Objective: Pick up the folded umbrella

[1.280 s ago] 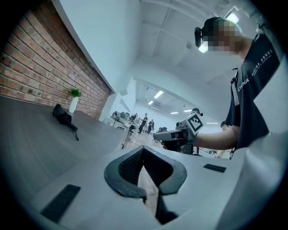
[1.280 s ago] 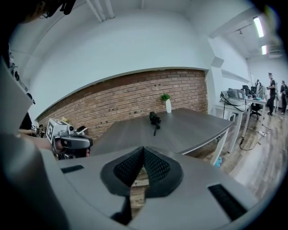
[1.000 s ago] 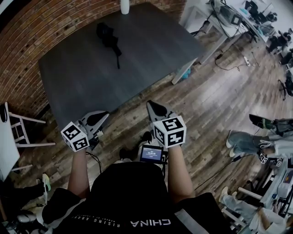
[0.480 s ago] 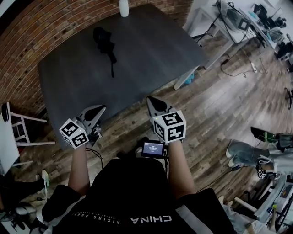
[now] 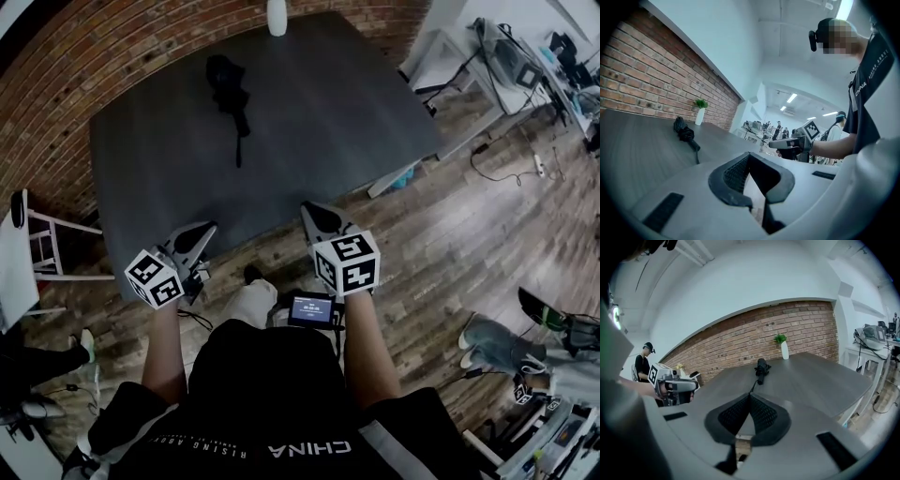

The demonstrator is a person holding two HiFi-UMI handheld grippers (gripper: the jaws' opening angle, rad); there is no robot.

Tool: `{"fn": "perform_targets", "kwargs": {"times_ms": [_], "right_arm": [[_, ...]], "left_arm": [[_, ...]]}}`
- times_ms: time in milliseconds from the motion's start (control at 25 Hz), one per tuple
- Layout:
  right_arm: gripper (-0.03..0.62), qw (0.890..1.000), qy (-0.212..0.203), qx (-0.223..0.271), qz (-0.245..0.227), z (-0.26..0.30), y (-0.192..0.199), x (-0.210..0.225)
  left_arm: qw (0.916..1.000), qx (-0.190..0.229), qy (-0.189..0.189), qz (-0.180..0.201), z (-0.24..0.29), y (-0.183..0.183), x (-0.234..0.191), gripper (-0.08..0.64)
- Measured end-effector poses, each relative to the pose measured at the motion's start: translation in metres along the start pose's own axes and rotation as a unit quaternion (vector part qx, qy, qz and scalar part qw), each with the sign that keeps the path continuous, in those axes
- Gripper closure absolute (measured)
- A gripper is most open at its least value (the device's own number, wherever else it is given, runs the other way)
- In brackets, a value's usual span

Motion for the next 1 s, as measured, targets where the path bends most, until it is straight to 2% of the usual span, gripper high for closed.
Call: {"fn": "perform_targets", "kwargs": {"times_ms": [200, 440, 760, 1000], "right_arm": [[0.584, 1.0, -0.008, -0.012, -0.006, 0.029, -0.011, 0.008], [0.584, 0.999, 0.001, -0.02, -0.035, 0.061, -0.052, 0.03], [0.584, 0.999, 0.009, -0.025, -0.043, 0.119, -0.108, 0.06], [0.584, 0.997, -0.001, -0.059, -0.059, 0.16, -0.121, 0.06]], "left_arm": [[0.9998, -0.001, -0.015, -0.009, 0.009, 0.006, -0.028, 0.557], [0.997, 0.035, -0.059, -0.035, 0.043, -0.006, -0.084, 0.557], [0.9972, 0.038, -0.039, -0.051, 0.092, -0.02, -0.145, 0.557], [0.9969, 0.022, -0.034, -0.067, 0.103, -0.01, -0.169, 0.557]]}}
Point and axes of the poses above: the fingertips, and each gripper's own axes: z forward along the fingers, x to its right, y out of its underside, the point moved 10 cm from there along -z, backward along the fingers, and after that the axes turned 12 degrees about z, right-handed, at the moved point
